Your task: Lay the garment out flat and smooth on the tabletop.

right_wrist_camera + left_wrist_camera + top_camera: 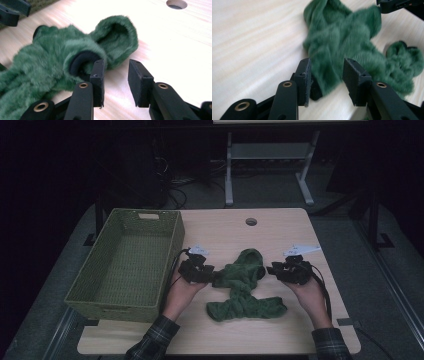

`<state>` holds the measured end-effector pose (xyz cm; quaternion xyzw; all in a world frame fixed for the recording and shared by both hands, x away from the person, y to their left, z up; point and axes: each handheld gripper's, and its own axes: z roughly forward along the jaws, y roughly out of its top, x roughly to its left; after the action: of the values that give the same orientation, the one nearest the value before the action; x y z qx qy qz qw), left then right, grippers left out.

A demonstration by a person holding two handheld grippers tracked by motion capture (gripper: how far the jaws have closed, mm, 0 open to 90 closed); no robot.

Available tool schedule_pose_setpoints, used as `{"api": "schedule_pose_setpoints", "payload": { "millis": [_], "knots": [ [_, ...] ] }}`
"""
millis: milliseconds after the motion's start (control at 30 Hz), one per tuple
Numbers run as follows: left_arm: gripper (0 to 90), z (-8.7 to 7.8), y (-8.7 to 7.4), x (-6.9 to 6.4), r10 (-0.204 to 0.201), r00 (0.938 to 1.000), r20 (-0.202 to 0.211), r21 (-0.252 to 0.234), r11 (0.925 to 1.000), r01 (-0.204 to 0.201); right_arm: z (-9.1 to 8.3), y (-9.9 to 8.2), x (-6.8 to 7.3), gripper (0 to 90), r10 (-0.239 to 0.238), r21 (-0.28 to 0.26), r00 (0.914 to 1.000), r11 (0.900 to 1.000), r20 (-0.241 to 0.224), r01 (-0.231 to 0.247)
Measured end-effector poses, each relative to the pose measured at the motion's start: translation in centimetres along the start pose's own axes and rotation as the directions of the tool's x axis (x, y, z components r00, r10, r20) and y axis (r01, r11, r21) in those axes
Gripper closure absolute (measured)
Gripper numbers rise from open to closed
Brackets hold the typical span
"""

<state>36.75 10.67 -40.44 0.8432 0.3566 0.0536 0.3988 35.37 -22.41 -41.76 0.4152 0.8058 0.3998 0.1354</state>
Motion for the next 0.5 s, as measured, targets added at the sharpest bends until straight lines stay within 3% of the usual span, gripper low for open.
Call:
{"api": "schedule_pose_setpoints", "payload": {
  "millis": [167, 300, 500],
  "knots": [
    [57.7, 1.2, 2.4, 1.1, 0.036, 0.9993, -0.01, -0.027, 0.999, -0.036, 0.7, 1.4, -1.1, 63.3, 0.032, 0.004, 0.9995, 0.9995, 0.003, -0.032],
    [56.3, 3.8, 3.6, 2.4, 0.044, 0.999, 0.007, -0.006, 0.999, -0.044, 2.1, 1.7, -2.0, 60.6, 0.065, 0.003, 0.9978, 0.9979, 0.009, -0.065],
    [53.3, 7.7, 4.2, 3.7, 0.044, 0.998, 0.046, -0.001, 0.999, -0.044, 4.7, 1.0, -3.0, 56.2, 0.125, 0.05, 0.9921, 0.991, -0.01, -0.124]
  ]
}}
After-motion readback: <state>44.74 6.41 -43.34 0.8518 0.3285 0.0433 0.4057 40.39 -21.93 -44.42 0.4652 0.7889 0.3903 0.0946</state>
